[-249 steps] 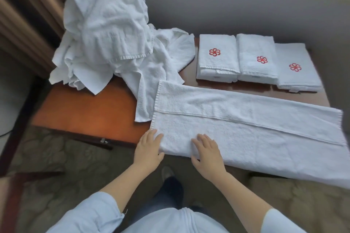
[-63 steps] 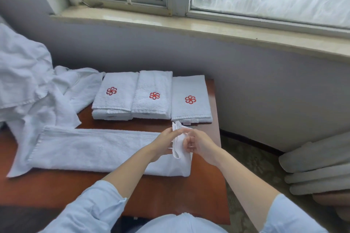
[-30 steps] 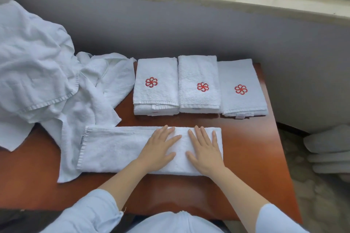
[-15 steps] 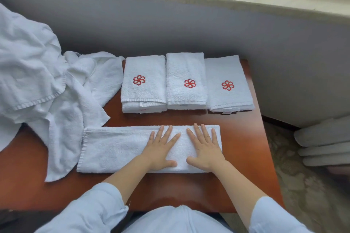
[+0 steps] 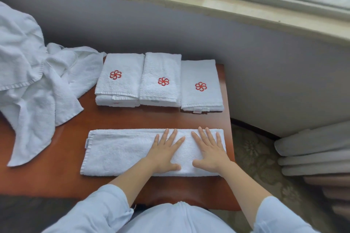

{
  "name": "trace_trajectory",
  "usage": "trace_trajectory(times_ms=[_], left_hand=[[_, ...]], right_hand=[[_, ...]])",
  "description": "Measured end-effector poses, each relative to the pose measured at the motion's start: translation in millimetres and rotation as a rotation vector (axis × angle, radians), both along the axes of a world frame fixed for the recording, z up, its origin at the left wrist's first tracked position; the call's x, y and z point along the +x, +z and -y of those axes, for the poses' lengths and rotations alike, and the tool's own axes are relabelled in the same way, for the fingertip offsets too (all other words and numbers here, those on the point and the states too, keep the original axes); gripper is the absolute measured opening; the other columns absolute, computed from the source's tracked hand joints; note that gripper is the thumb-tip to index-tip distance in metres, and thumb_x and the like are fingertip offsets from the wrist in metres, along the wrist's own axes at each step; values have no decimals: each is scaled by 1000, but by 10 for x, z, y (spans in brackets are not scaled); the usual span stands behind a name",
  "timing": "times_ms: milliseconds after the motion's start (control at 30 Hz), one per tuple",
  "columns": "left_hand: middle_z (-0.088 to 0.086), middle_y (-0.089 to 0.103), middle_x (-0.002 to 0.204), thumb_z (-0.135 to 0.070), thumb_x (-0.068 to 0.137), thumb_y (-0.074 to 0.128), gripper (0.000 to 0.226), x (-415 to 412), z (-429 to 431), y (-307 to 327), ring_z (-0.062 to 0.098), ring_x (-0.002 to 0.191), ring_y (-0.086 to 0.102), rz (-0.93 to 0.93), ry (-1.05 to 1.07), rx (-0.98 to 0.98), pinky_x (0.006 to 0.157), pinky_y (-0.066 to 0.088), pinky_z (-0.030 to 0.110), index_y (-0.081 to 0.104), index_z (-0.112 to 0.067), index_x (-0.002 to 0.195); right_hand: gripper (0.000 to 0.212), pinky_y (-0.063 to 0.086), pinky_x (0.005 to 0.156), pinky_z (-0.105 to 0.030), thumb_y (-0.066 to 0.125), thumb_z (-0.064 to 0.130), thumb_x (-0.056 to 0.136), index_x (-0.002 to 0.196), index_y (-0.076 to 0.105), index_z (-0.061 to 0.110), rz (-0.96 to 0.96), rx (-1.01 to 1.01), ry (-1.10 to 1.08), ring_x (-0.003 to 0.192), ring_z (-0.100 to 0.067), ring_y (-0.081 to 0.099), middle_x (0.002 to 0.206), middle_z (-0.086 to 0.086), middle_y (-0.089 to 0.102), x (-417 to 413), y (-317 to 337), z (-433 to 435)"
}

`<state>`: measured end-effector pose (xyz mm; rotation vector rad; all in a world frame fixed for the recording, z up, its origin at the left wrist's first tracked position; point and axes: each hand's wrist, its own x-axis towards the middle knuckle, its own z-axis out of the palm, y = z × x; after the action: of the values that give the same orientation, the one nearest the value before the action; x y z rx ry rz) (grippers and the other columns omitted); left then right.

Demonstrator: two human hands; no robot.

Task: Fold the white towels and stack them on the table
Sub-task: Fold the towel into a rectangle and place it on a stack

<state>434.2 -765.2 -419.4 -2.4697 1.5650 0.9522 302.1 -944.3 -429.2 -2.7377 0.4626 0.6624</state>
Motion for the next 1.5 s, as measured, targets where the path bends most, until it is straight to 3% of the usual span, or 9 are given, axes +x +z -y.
trace_trajectory(times_ms=[367,500,867,1000,1133,1233,1367,1433,1500], left_hand=[[0,-30,160,-57,85,63,108,-20,-205,33,22,148,-26,42,84,54,121,-9,51,-17,-36,154],[-1,-26,162,-55,87,62,103,210,-465,31,20,148,-25,76,35,77,120,-10,51,-13,-35,155],[1,-23,163,-47,96,53,83,1349,-1424,-76,23,150,-18,91,-188,96,120,-4,51,-5,-42,155],[1,-16,164,-36,101,48,73,1681,-1685,-69,20,152,-11,74,-300,31,122,3,42,0,-43,155],[0,4,165,-27,101,48,65,1909,-1901,-32,22,151,8,98,-389,-70,118,23,36,15,-43,155],[-1,23,156,-24,99,48,61,2047,-1967,-18,23,138,28,83,-397,-122,106,39,34,25,-45,151],[-2,32,134,-21,101,44,55,2099,-2017,0,19,104,51,-50,-275,-80,86,49,30,32,-45,149],[-1,36,123,-22,102,40,53,2113,-2028,-1,18,91,55,-91,-237,-73,81,50,31,32,-45,149],[1,43,120,-23,102,37,52,2117,-2031,9,19,94,56,-117,-224,-76,85,49,33,33,-46,148]], right_hand=[[99,-30,108,-53,51,55,82,152,-16,37,-27,-95,-62,147,-26,-30,161,2,-28,6,8,-35],[85,-25,112,-55,45,53,89,155,-6,37,26,-70,-94,148,-26,-27,163,0,-23,84,63,-213],[79,-23,113,-53,37,54,94,157,-4,33,70,-85,-307,148,-25,-28,163,-4,-24,654,-2,-1643],[79,-22,115,-47,41,50,94,157,-3,34,102,-31,-353,148,-23,-28,163,-1,-24,818,-37,-2215],[76,-21,116,-44,43,46,95,157,0,36,114,3,-419,148,-22,-26,163,-1,-24,952,-29,-2741],[67,-19,118,-42,46,38,96,156,15,39,181,51,-451,150,-19,-21,164,2,-17,1015,-20,-3049],[42,3,124,-35,58,26,90,131,57,35,379,107,-486,150,-20,13,160,3,22,1052,50,-3324],[33,17,121,-38,63,31,86,118,64,31,419,88,-450,141,-21,28,150,2,35,1087,67,-3414],[35,18,119,-40,66,35,82,117,64,29,382,71,-395,139,-20,30,146,1,39,1116,82,-3480]])
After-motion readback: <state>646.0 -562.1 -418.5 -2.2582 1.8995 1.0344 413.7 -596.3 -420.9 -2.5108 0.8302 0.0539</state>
